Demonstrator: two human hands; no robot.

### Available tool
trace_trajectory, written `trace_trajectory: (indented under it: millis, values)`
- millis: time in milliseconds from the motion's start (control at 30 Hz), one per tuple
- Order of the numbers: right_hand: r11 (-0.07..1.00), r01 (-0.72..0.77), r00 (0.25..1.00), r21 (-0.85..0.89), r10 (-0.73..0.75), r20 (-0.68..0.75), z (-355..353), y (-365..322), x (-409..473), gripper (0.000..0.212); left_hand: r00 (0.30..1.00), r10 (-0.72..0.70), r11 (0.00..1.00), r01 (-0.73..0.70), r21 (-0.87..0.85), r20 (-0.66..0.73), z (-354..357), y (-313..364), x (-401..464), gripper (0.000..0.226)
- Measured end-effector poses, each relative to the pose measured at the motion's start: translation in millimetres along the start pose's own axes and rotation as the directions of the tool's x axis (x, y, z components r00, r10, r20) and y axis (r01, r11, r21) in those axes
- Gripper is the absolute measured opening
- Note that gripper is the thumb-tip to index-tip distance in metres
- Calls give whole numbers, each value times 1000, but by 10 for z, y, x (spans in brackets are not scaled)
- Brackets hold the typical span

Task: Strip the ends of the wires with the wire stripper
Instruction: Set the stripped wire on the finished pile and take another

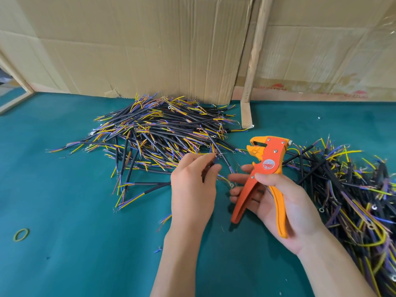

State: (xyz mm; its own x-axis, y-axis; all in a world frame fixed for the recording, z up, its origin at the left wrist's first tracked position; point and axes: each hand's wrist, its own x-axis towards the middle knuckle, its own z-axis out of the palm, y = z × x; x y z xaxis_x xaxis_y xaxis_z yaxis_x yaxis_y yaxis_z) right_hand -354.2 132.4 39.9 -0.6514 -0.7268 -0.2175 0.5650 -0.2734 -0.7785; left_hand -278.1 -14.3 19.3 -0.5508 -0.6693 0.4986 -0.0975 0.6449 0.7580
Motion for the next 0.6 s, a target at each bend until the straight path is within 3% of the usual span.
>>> trace_trajectory:
  millis: [300,500,600]
  values:
    - [1000,0,1000,-3,0,-1,2,1,3,56,990,-135,986,138,-93,38,-42,47,0,9]
    - [1000,2,1000,-9,-2,-4,5,-3,9,55,984,-117,990,127,-65,136,-37,66,-16,38]
    - [1000,4,1000,-7,-4,-2,0,0,10,55,986,-92,994,100,-49,140,-30,45,-6,37]
